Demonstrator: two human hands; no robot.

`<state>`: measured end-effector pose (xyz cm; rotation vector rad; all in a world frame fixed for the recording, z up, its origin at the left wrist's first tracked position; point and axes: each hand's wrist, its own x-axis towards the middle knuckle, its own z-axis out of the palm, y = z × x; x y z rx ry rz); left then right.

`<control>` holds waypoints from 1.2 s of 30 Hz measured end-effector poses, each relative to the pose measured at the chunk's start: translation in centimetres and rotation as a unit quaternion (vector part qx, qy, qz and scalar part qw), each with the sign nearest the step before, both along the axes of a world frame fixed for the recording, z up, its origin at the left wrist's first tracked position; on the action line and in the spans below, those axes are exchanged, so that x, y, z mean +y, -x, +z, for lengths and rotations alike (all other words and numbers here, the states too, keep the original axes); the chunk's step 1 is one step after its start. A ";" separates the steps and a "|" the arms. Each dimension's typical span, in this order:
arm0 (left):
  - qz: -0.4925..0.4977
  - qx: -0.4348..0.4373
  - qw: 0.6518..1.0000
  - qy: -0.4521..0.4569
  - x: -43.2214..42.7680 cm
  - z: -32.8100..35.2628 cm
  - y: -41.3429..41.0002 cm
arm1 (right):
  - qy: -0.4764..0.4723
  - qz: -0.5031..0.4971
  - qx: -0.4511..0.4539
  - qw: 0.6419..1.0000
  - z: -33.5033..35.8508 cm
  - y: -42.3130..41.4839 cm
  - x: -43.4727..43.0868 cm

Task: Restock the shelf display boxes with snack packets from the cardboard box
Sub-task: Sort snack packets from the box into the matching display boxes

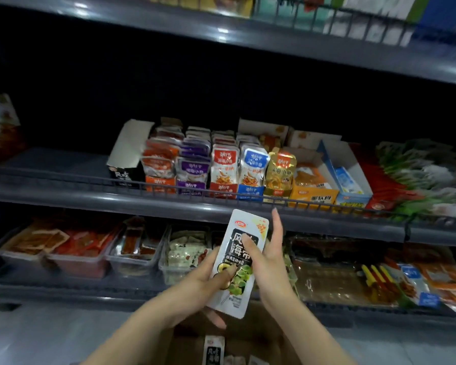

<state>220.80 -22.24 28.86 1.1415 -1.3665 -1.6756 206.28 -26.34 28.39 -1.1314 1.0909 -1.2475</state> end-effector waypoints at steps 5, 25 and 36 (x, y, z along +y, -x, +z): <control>0.087 -0.016 0.993 0.074 -0.3 2.7 -4.1 | 0.086 0.143 0.147 0.975 6.1 -3.0 -1.6; 0.329 -0.159 0.901 0.233 -14.4 6.8 -23.7 | 0.165 0.124 0.278 0.938 18.9 -16.8 -18.9; 0.262 -0.235 0.909 0.223 -23.2 1.2 -26.7 | 0.223 0.104 0.400 0.883 16.1 -25.1 -30.7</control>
